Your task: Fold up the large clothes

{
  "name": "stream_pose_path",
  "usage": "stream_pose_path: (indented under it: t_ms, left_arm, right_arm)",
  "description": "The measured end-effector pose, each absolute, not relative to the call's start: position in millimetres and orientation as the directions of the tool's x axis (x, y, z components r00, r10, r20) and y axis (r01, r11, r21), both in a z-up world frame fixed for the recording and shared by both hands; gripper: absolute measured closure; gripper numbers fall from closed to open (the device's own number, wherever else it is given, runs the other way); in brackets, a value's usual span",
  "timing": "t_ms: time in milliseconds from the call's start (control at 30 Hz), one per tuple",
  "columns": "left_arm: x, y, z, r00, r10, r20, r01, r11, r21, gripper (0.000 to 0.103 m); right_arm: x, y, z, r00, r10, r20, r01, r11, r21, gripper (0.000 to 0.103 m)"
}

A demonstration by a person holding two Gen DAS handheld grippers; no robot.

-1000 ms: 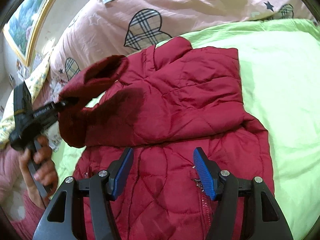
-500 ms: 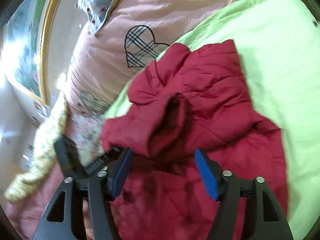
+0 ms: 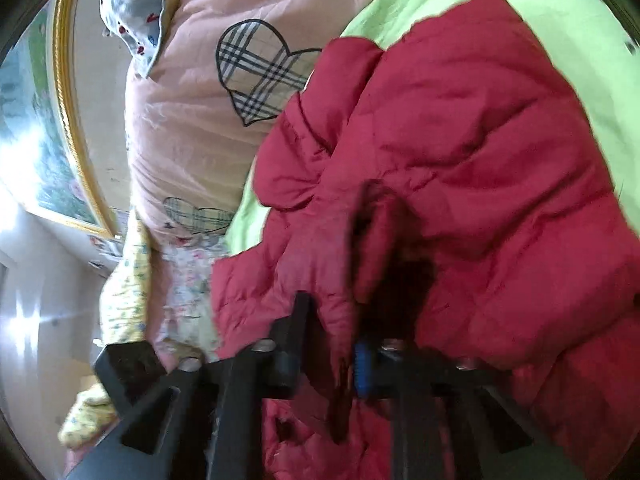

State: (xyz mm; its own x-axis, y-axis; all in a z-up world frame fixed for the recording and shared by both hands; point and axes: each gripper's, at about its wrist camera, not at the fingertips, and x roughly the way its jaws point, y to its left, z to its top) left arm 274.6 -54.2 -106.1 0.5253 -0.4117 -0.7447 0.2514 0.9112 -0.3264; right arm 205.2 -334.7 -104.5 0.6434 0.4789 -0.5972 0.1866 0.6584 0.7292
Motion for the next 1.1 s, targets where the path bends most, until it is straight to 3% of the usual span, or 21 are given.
stream_pose_path:
  t_ms: [67, 100, 133, 167, 333, 467, 767, 967, 1100]
  left_arm:
    - [272, -52, -105, 0.51, -0.421, -0.75, 0.263, 0.907, -0.33, 0.043]
    - [269, -51, -103, 0.513, -0.421, -0.748, 0.269, 0.906, -0.326, 0.035]
    - [266, -49, -102, 0.52, -0.41, -0.749, 0.266, 0.911, -0.315, 0.018]
    - [263, -47, -100, 0.528, -0.407, -0.746, 0.265, 0.913, -0.31, 0.012]
    - [252, -31, -91, 0.544, -0.414, -0.73, 0.279, 0.91, -0.308, 0.015]
    - [249, -14, -80, 0.579, -0.385, -0.719, 0.281, 0.922, -0.267, 0.029]
    - [287, 20, -90, 0.601, -0.268, -0.753, 0.196, 0.963, -0.186, 0.05]
    - [301, 10, -119, 0.557, -0.215, -0.802, 0.177, 0.974, -0.138, 0.05]
    - [301, 0, -123, 0.566, -0.179, -0.805, 0.16, 0.981, -0.106, 0.05]
  right_arm:
    - [204, -333, -97, 0.652, 0.45, -0.61, 0.169, 0.698, 0.696, 0.094]
    - [204, -331, -93, 0.655, 0.433, -0.619, 0.162, 0.72, 0.675, 0.094]
    - [203, -329, -88, 0.659, 0.414, -0.628, 0.155, 0.742, 0.652, 0.094]
    - [203, -329, -87, 0.663, 0.401, -0.632, 0.153, 0.754, 0.639, 0.095]
    - [196, -332, -67, 0.7, 0.29, -0.653, 0.161, 0.827, 0.539, 0.095]
    - [183, -332, -54, 0.721, 0.185, -0.668, 0.156, 0.896, 0.416, 0.096]
    - [183, -345, -85, 0.677, 0.151, -0.721, 0.2, 0.904, 0.377, 0.095]
    - [182, -342, -77, 0.679, 0.114, -0.725, 0.203, 0.92, 0.336, 0.084]
    - [168, -333, -50, 0.727, 0.003, -0.686, 0.236, 0.938, 0.254, 0.08]
